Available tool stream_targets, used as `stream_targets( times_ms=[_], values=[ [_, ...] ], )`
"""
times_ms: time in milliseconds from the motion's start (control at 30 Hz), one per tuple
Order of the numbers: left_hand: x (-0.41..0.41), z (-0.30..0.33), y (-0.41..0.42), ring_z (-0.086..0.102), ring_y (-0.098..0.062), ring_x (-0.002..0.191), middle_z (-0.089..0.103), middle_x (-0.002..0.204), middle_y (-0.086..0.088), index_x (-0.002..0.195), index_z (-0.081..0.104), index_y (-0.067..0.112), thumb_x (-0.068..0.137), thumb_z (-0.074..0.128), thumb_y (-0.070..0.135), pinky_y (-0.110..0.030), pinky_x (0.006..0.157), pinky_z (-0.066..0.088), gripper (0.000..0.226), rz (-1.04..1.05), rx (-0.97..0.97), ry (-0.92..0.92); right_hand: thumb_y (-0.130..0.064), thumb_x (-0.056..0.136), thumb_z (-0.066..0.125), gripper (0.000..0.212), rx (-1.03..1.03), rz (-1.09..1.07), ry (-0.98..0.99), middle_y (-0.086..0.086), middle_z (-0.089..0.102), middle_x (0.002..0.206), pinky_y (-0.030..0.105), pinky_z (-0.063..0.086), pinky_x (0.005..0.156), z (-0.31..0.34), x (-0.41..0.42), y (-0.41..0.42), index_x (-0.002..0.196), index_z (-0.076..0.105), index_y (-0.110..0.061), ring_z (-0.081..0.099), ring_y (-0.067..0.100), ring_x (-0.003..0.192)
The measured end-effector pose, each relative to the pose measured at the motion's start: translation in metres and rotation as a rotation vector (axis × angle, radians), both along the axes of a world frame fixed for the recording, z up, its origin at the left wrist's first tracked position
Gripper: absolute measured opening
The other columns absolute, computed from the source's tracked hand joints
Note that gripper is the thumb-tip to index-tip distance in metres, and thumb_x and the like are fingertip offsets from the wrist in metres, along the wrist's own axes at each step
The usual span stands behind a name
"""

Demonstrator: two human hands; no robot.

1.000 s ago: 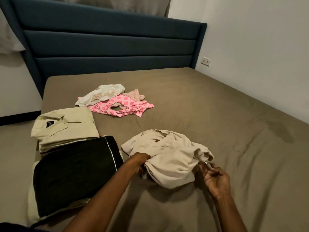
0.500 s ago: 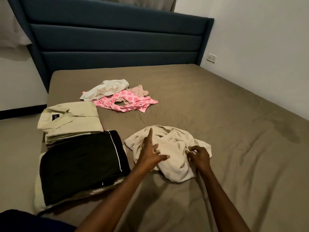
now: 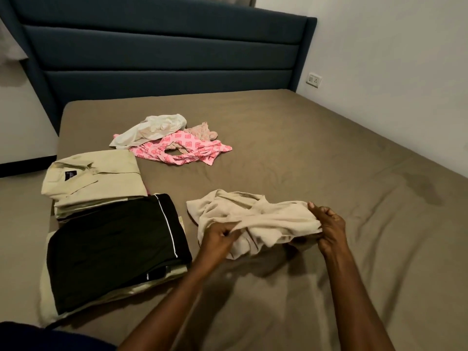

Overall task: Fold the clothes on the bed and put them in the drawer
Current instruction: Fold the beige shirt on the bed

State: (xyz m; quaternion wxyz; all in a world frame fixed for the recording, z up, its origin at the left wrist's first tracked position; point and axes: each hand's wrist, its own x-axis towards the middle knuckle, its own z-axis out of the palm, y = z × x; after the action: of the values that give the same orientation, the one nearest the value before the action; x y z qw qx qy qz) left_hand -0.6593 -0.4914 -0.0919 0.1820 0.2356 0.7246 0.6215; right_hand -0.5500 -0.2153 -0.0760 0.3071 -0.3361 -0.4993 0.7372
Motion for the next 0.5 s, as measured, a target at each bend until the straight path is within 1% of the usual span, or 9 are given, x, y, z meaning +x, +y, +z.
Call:
stream_targets(
  times_ms=[67, 133, 200, 233, 300, 333, 400, 467, 500],
  values=[
    [-0.023, 0.017, -0.015, 0.07, -0.002, 0.093, 0.077, 0.097, 0.01, 0.101, 0.077, 0.019, 0.102, 0.06, 0.015, -0.023, 0.085, 0.053, 0.018, 0.172, 0.166, -0.169, -0.028, 0.042, 0.102, 0.057, -0.036, 0.015, 0.048, 0.007, 0.074, 0.078, 0.028, 0.058, 0.064, -0.003, 0.011, 0.011, 0.077, 0.06, -0.014, 0.07, 0.019, 0.07],
    [-0.044, 0.022, -0.022, 0.072, -0.017, 0.089, 0.078, 0.089, 0.0, 0.092, 0.078, 0.013, 0.104, 0.056, 0.023, -0.032, 0.08, 0.055, 0.027, 0.273, 0.086, -0.252, -0.029, 0.04, 0.103, 0.061, -0.044, 0.01, -0.023, 0.01, 0.075, 0.086, 0.034, 0.059, 0.066, -0.013, 0.015, 0.013, 0.084, 0.065, -0.013, 0.071, 0.022, 0.073],
    [-0.058, 0.013, -0.024, 0.071, -0.031, 0.094, 0.076, 0.093, -0.012, 0.09, 0.075, 0.008, 0.103, 0.055, 0.035, -0.04, 0.08, 0.053, 0.036, 0.259, -0.23, -0.141, -0.022, 0.059, 0.096, 0.041, 0.033, 0.034, -0.177, 0.01, 0.072, 0.078, 0.036, 0.057, 0.057, -0.023, 0.018, 0.007, 0.086, 0.068, -0.011, 0.064, 0.024, 0.065],
    [-0.058, 0.007, -0.025, 0.069, -0.035, 0.095, 0.074, 0.095, -0.015, 0.088, 0.072, 0.009, 0.101, 0.055, 0.039, -0.04, 0.078, 0.052, 0.037, 0.243, -0.402, -0.052, -0.023, 0.068, 0.09, 0.029, 0.115, 0.04, -0.287, 0.006, 0.066, 0.067, 0.03, 0.051, 0.05, -0.03, 0.019, 0.002, 0.08, 0.068, -0.01, 0.058, 0.022, 0.06],
    [-0.05, 0.002, -0.024, 0.068, -0.034, 0.096, 0.071, 0.1, -0.011, 0.094, 0.065, 0.016, 0.1, 0.055, 0.041, -0.038, 0.076, 0.053, 0.027, 0.29, -0.633, 0.198, -0.027, 0.085, 0.077, 0.032, 0.41, 0.082, -0.554, 0.001, 0.055, 0.053, 0.026, 0.041, 0.047, -0.047, 0.019, 0.002, 0.061, 0.061, -0.013, 0.055, 0.021, 0.059],
    [-0.042, 0.002, -0.025, 0.068, -0.031, 0.097, 0.07, 0.103, -0.007, 0.102, 0.063, 0.018, 0.1, 0.055, 0.038, -0.039, 0.078, 0.055, 0.022, 0.347, -0.674, 0.322, -0.03, 0.09, 0.07, 0.038, 0.568, 0.118, -0.691, 0.003, 0.057, 0.056, 0.031, 0.041, 0.053, -0.055, 0.02, 0.0, 0.057, 0.057, -0.016, 0.06, 0.025, 0.065],
    [-0.022, 0.0, -0.024, 0.069, -0.026, 0.09, 0.069, 0.099, -0.003, 0.104, 0.06, 0.02, 0.1, 0.052, 0.036, -0.038, 0.075, 0.057, 0.018, 0.439, -0.649, 0.49, -0.028, 0.095, 0.062, 0.037, 0.723, 0.152, -0.894, 0.01, 0.063, 0.073, 0.036, 0.044, 0.066, -0.064, 0.022, -0.004, 0.061, 0.054, -0.017, 0.067, 0.035, 0.084],
    [-0.001, -0.001, -0.022, 0.069, -0.023, 0.086, 0.07, 0.094, 0.0, 0.099, 0.061, 0.022, 0.1, 0.046, 0.054, -0.035, 0.073, 0.055, 0.035, 0.41, -0.679, 0.519, -0.024, 0.094, 0.06, 0.02, 0.876, 0.158, -1.012, 0.014, 0.067, 0.09, 0.041, 0.05, 0.079, -0.062, 0.022, -0.008, 0.076, 0.063, -0.018, 0.066, 0.04, 0.096],
    [0.01, -0.006, -0.02, 0.069, -0.023, 0.089, 0.071, 0.096, 0.0, 0.101, 0.061, 0.022, 0.096, 0.044, 0.067, -0.034, 0.075, 0.053, 0.048, 0.347, -0.783, 0.507, -0.025, 0.091, 0.06, 0.014, 0.972, 0.141, -1.02, 0.015, 0.068, 0.098, 0.043, 0.05, 0.085, -0.06, 0.021, -0.01, 0.089, 0.07, -0.015, 0.064, 0.04, 0.099]
  ],
)
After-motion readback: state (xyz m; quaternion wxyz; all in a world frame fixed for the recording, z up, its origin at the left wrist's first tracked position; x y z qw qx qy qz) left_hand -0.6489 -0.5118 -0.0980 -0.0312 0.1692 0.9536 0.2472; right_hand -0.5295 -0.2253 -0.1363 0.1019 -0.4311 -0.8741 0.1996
